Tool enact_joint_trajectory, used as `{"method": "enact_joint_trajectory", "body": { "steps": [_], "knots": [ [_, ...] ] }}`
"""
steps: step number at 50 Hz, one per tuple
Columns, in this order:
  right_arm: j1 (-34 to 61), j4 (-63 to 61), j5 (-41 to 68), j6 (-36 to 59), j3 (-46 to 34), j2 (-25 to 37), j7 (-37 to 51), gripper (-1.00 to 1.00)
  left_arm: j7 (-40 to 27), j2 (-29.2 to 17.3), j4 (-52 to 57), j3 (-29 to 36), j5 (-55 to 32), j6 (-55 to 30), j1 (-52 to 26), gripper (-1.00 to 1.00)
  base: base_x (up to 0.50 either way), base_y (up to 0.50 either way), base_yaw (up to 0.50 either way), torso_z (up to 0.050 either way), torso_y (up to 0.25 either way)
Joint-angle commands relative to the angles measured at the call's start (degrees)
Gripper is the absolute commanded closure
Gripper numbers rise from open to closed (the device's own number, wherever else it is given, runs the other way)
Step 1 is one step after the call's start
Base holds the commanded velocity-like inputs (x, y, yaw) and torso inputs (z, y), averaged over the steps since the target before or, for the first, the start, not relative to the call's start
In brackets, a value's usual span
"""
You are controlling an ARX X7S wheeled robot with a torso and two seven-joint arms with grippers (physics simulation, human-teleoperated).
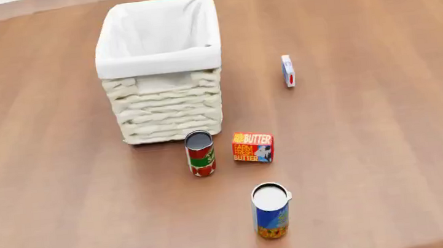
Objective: Pick up the alphabet soup and put it in the basket.
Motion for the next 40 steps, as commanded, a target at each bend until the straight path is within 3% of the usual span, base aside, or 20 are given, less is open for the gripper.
{"method": "enact_joint_trajectory", "body": {
  "steps": [1, 13, 24, 31, 40],
  "knots": [
    [-0.01, -0.18, 1.22, 0.14, -1.55, 1.22, 1.55, -1.00, -0.45, -0.47, -0.69, 0.46, -0.47, 0.48, -0.21, -1.00, 0.00, 0.00, 0.00, 0.000, 0.000],
    [-3.92, -26.83, 9.60, 11.60, -1.38, 3.52, 3.03, -1.00, -4.61, -3.37, 26.89, 3.76, 1.33, -10.77, 4.95, -1.00, 0.00, 0.00, 0.00, 0.000, 0.000],
    [-4.72, -41.87, 13.48, 18.44, 0.07, 5.82, 5.78, -1.00, -6.61, -4.96, 45.41, 7.15, 7.50, -22.68, 6.66, -1.00, 0.00, 0.00, 0.00, 0.000, 0.000],
    [-4.43, -45.80, 17.27, 21.09, 1.43, 6.72, 6.47, -1.00, -6.79, -5.66, 50.86, 9.32, 9.64, -26.37, 6.63, -1.00, 0.00, 0.00, 0.00, 0.000, 0.000],
    [-4.03, -44.39, 17.55, 20.00, 1.00, 7.16, 7.03, -1.00, -7.60, -6.41, 50.39, 8.97, 8.57, -26.09, 6.59, -1.00, 0.49, 0.00, 0.00, 0.000, 0.000]
  ]
}}
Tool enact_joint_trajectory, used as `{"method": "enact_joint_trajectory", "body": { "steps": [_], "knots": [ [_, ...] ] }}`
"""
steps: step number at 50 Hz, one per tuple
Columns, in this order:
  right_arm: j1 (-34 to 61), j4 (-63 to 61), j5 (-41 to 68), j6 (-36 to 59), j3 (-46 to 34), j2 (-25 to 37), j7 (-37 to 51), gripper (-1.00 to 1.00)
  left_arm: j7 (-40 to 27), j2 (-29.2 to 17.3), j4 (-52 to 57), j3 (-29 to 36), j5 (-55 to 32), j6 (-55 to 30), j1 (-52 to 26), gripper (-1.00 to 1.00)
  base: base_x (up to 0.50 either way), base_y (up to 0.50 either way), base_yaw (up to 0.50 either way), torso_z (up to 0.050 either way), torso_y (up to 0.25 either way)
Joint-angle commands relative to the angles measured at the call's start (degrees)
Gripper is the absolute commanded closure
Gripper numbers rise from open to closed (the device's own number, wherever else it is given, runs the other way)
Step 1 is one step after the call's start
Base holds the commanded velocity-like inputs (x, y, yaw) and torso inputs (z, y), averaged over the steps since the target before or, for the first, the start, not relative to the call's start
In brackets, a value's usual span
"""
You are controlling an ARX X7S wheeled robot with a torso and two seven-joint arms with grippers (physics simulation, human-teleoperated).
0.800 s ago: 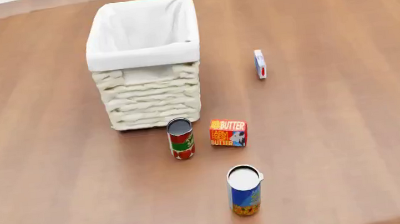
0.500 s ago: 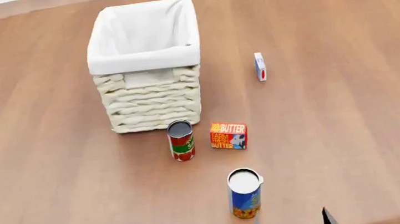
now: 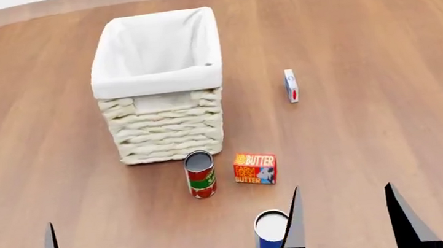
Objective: Pick up the alphabet soup and put it in the basket.
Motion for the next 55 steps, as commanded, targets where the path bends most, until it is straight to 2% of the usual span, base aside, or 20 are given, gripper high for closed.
{"method": "enact_joint_trajectory", "body": {
  "steps": [1, 38, 40, 44, 55],
  "knots": [
    [0.22, -2.86, 2.11, 1.17, 0.40, 0.90, 1.33, -1.00, -1.09, -1.10, 4.78, 1.19, 0.92, -3.19, 0.22, -1.00, 0.50, 0.00, 0.00, 0.000, 0.000],
    [-0.35, -2.80, 4.63, -0.04, -0.21, 2.70, 3.40, -1.00, -3.26, -3.13, 4.30, 3.16, 0.06, -4.89, -0.63, -1.00, 0.50, 0.00, 0.00, 0.000, 0.000],
    [0.48, -4.74, 6.25, 2.52, 0.07, 3.24, 3.96, -1.00, -3.36, -3.21, 4.45, 3.14, -0.04, -4.94, -0.64, -1.00, 0.00, 0.00, 0.00, 0.000, 0.000],
    [-0.35, -2.48, 4.02, -0.23, -1.03, 3.16, 3.62, -1.00, -3.57, -3.37, 4.28, 3.17, -0.31, -4.82, -0.62, -1.00, 0.00, 0.00, 0.00, 0.000, 0.000],
    [-0.63, -3.12, 4.75, 0.13, -1.59, 4.04, 3.90, -1.00, -3.98, -3.70, 4.49, 3.66, -0.71, -5.42, -0.87, -1.00, 0.00, 0.50, 0.00, 0.000, 0.000]
  ]
}}
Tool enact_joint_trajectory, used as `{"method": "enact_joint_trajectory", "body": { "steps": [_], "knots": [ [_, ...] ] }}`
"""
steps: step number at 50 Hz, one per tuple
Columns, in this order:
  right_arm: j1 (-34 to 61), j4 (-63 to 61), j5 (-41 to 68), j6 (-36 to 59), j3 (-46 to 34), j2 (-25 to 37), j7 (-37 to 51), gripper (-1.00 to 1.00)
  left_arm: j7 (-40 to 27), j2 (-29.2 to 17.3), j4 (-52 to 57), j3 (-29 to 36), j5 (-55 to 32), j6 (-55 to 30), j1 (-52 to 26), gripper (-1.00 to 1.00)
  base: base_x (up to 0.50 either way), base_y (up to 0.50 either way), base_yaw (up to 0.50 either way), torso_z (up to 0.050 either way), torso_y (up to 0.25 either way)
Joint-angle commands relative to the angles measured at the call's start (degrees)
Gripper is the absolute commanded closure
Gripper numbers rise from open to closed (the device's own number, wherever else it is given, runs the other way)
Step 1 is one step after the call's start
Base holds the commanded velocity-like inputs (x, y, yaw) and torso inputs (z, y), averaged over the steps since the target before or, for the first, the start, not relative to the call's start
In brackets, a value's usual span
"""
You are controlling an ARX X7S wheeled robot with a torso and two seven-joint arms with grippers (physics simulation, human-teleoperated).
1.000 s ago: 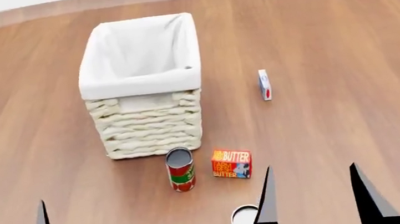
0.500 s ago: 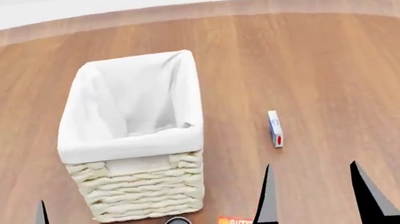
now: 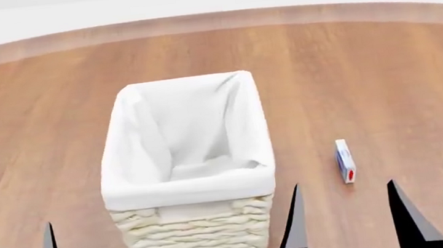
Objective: Pick up the alphabet soup and put it in the basket.
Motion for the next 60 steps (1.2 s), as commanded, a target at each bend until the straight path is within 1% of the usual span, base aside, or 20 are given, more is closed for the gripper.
{"method": "enact_joint_trajectory", "body": {
  "steps": [1, 20, 23, 24, 25, 30, 33, 35, 38, 42, 43, 48, 54, 60],
  "knots": [
    [-0.27, -0.34, 0.45, -0.14, -0.60, 0.73, 0.37, -1.00, -0.49, -0.44, 0.21, 0.39, -0.38, -0.54, -0.19, -1.00, 0.00, 0.50, 0.00, 0.000, 0.000],
    [-0.38, 0.42, 0.47, -1.44, -1.19, 1.86, 1.78, -1.00, -1.46, -1.08, 0.26, 0.90, -0.66, -1.20, -0.57, -1.00, 0.00, 0.49, 0.00, 0.000, 0.000],
    [-0.42, 0.76, 0.55, -2.33, -1.08, 1.71, 1.98, -1.00, -1.58, -1.19, 0.34, 0.95, -0.75, -1.25, -0.61, -1.00, 0.00, 0.14, 0.00, 0.000, 0.000],
    [-0.39, 0.64, 3.24, -1.65, -0.32, 1.65, 1.80, -1.00, -1.64, -1.24, 0.30, 1.00, -0.73, -1.25, -0.60, -1.00, 0.00, 0.00, 0.00, 0.000, 0.000],
    [-0.30, 0.58, 3.60, -1.44, -0.05, 1.74, 1.95, -1.00, -1.71, -1.28, 0.20, 0.99, -0.78, -1.13, -0.56, -1.00, 0.00, 0.00, 0.00, 0.000, 0.000],
    [-0.39, 0.63, 3.06, -1.81, -0.49, 2.00, 2.08, -1.00, -1.88, -1.42, 0.22, 1.05, -1.02, -1.23, -0.61, -1.00, 0.00, 0.00, 0.00, 0.000, 0.000],
    [-0.40, -0.47, 5.83, -1.19, 0.09, 2.55, 1.98, -1.00, -2.04, -1.54, 0.13, 1.10, -1.04, -1.22, -0.62, -1.00, 0.00, 0.00, 0.00, 0.000, 0.000],
    [-0.36, -1.06, 1.48, -2.08, -1.64, 3.48, 2.16, -1.00, -2.19, -1.63, -0.11, 1.11, -1.04, -1.11, -0.60, -1.00, 0.00, 0.00, 0.00, 0.000, 0.000],
    [1.37, -3.51, 2.15, 0.69, -1.84, 5.56, 2.06, -1.00, -2.77, -1.84, -0.75, 1.49, -0.03, -1.67, -0.90, -1.00, 0.00, 0.00, 0.00, 0.000, 0.000],
    [5.02, -4.70, 3.85, 4.23, 0.11, 7.85, 2.78, -1.00, -3.15, -1.98, -1.38, 1.44, -0.49, -1.23, -0.96, -1.00, 0.00, 0.00, 0.00, 0.000, 0.000],
    [6.68, -4.53, 5.74, 6.14, 1.69, 8.96, 2.80, -1.00, -3.16, -1.99, -1.78, 1.49, -0.63, -0.94, -1.04, -1.00, 0.00, 0.00, 0.00, 0.000, 0.000],
    [9.03, -2.46, 7.85, 7.69, 5.12, 10.95, 2.74, -1.00, -3.37, -2.04, -2.77, 1.70, -0.85, -0.58, -1.35, -1.00, 0.00, 0.00, 0.00, 0.000, 0.000],
    [10.29, 0.84, 10.13, 7.90, 10.18, 14.33, 1.06, -1.00, -3.40, -2.14, -4.18, 2.31, -1.14, -0.02, -1.91, -1.00, 0.00, 0.00, 0.00, 0.000, 0.000],
    [9.85, 4.31, 8.74, 5.55, 13.25, 16.63, -0.58, -1.00, -3.48, -2.37, -4.33, 2.70, -1.45, -0.63, -2.50, -1.00, 0.00, 0.00, 0.00, 0.000, 0.000]
  ]
}}
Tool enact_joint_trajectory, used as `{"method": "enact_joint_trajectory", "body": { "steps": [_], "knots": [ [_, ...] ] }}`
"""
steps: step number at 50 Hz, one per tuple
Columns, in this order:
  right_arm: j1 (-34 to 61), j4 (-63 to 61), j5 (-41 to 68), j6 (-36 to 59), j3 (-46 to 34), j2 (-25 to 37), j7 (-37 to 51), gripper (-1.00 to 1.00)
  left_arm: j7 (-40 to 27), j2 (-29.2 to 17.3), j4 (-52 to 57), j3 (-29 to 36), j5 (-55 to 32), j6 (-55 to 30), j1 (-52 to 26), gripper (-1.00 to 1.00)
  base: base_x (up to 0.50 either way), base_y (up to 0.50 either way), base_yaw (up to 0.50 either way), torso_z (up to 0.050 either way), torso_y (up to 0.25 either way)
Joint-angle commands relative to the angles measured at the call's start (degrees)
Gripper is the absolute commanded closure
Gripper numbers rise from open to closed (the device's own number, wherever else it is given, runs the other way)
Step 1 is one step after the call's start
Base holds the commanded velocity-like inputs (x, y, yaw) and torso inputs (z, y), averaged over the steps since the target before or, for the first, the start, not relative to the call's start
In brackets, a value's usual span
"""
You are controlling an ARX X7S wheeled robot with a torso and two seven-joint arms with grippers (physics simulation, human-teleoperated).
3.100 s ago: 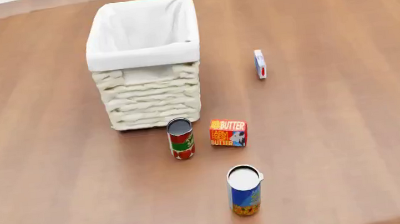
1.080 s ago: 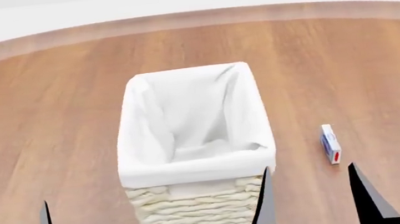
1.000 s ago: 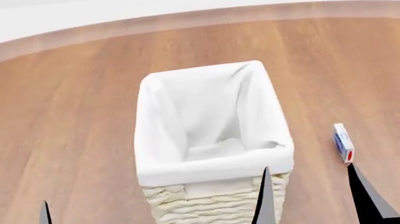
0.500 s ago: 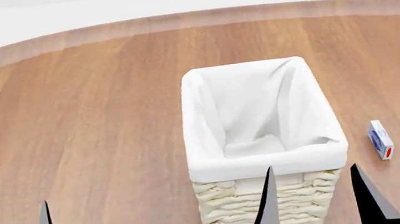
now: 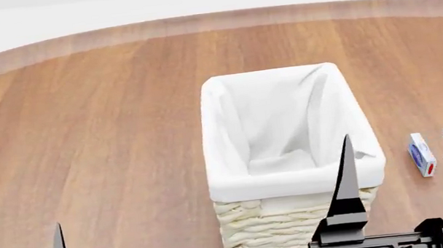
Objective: Pick up the alphabet soup and put it in the basket.
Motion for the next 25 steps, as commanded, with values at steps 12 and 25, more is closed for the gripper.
{"method": "enact_joint_trajectory", "body": {
  "steps": [12, 25],
  "knots": [
    [-3.97, 7.95, 1.82, -2.58, 11.48, 7.30, -5.45, -1.00, -1.23, -1.06, -1.83, 0.55, -1.49, 0.54, -0.72, -1.00, 0.00, 0.00, 0.00, 0.000, 0.000],
    [-19.40, 10.22, 1.21, -12.23, 19.15, 4.24, -11.59, -1.00, -2.13, -1.57, -2.81, 1.42, -1.60, 0.45, -1.27, -1.00, 0.00, 0.00, 0.00, 0.000, 0.000]
  ]
}}
